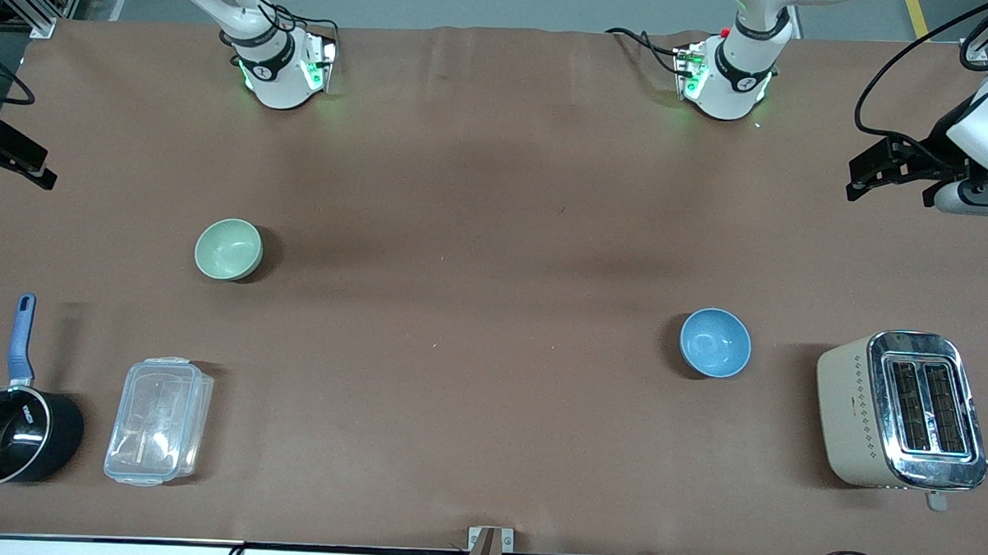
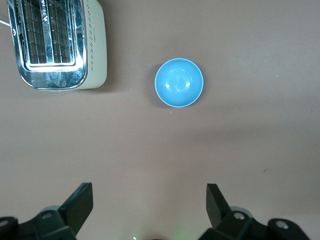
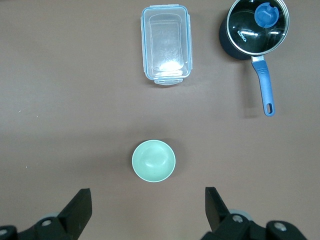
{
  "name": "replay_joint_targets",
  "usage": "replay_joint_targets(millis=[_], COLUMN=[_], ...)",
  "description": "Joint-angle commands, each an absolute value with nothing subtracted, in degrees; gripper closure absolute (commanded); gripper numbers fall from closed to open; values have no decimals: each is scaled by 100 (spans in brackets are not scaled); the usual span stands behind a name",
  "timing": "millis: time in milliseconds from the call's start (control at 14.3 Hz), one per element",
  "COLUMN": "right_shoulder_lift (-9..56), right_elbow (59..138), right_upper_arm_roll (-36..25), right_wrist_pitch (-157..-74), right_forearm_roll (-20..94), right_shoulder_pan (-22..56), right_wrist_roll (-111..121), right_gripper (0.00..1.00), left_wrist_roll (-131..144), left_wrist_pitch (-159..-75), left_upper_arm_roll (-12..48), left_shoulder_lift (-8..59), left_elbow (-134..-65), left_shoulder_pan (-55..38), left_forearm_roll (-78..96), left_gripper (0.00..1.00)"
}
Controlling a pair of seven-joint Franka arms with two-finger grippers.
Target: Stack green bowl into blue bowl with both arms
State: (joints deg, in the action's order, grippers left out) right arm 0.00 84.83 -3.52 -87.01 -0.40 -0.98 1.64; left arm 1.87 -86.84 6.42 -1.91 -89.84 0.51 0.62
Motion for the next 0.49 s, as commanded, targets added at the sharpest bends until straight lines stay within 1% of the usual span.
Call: replay_joint_targets(millis=[0, 140, 350, 420], right_shoulder_lift=[26, 26, 26, 26], right_elbow=[8437, 8446, 8438, 8446], right_upper_arm_roll=[-360, -360, -352, -360], right_wrist_pitch=[-8788, -8807, -8772, -8771], right_forearm_roll=[-9, -9, -9, -9], right_shoulder_pan=[-97, -97, -97, -97], right_wrist_roll=[79, 79, 79, 79], right_gripper=[0, 0, 0, 0], left_wrist_roll=[210, 211, 176, 202], left_wrist_pitch=[-8640, -8648, -8648, -8770], left_upper_arm_roll=[721, 721, 738, 747], left_shoulder_lift=[-202, -141, 647, 859], left_elbow=[-8859, -8702, -8316, -8323], left_shoulder_pan=[123, 97, 70, 79], left_forearm_roll=[140, 88, -149, -123], left_gripper=[0, 0, 0, 0])
